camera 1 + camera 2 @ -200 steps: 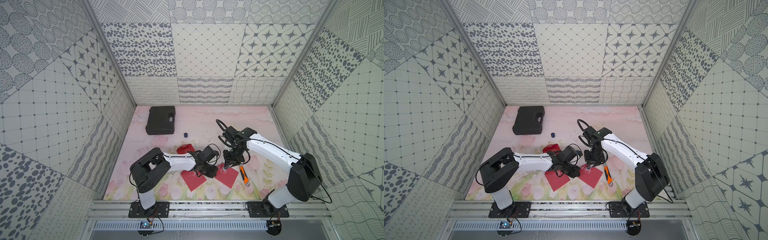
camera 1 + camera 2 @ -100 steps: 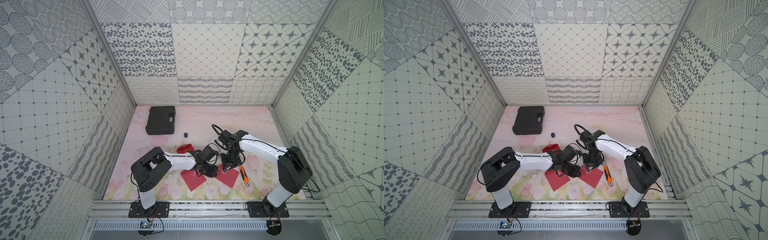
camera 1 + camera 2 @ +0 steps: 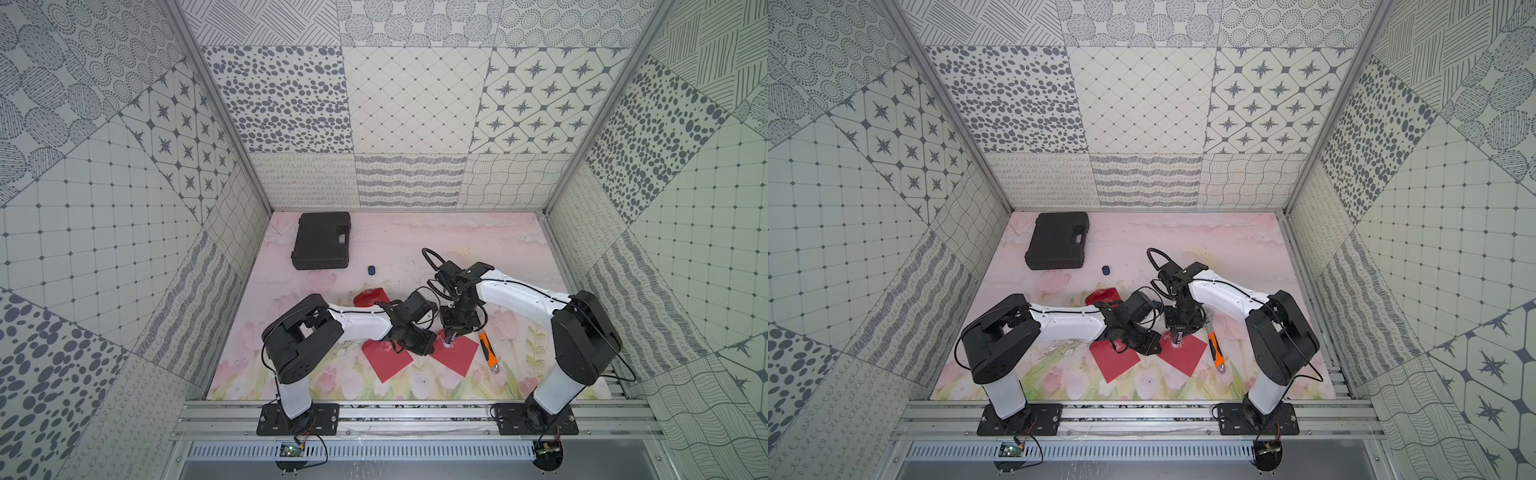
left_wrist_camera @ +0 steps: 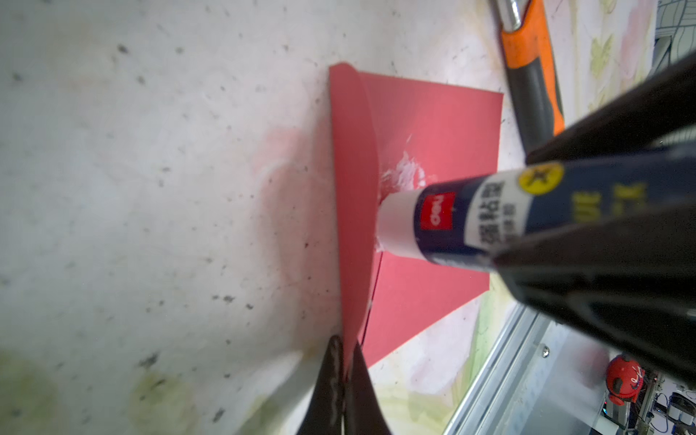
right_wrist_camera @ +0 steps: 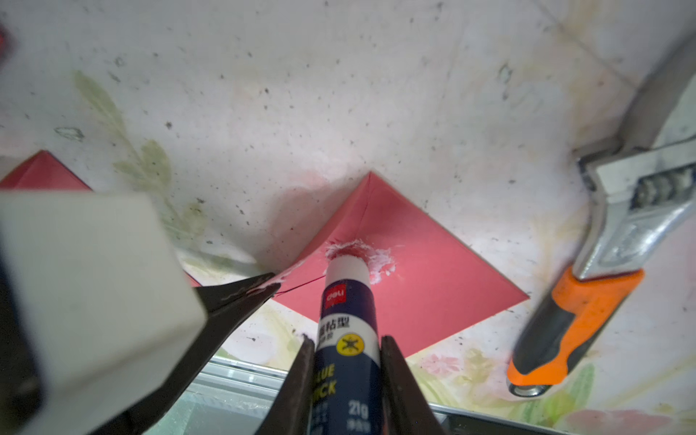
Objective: Seal the envelope with a glue stick
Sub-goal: Apply the envelope at the center of the board.
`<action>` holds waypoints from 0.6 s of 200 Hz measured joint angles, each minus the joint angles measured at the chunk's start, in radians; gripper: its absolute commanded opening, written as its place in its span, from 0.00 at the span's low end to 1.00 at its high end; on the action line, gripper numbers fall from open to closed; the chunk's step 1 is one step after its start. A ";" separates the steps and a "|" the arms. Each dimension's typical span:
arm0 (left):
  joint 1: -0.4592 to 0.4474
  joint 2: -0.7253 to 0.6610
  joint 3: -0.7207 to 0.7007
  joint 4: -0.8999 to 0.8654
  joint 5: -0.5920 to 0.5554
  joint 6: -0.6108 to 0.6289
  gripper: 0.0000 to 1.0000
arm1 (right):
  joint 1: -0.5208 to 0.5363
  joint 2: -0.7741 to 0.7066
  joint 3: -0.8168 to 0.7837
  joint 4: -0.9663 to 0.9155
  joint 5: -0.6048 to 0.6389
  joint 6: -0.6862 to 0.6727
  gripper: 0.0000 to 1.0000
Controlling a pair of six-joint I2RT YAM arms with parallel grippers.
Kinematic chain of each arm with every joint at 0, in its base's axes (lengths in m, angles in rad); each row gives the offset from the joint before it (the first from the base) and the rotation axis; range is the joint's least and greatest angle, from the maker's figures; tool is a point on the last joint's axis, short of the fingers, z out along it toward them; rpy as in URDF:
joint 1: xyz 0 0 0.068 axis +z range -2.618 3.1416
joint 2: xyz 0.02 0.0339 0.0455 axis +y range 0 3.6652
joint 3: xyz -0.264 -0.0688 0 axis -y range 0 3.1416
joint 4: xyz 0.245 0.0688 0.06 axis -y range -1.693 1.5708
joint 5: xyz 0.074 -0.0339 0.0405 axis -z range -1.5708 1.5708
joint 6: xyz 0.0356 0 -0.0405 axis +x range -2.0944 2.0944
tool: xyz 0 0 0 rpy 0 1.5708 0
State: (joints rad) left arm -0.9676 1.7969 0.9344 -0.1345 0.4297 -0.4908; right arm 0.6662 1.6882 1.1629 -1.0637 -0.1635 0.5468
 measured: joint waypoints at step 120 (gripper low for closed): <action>0.001 0.003 0.000 0.002 0.008 -0.005 0.00 | 0.143 -0.235 -0.230 0.204 0.165 0.087 0.00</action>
State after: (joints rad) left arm -0.9665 1.8004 0.9344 -0.1329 0.4374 -0.4961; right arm 0.8093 1.4532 0.9325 -0.8593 0.0013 0.6334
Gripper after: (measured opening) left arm 0.057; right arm 0.283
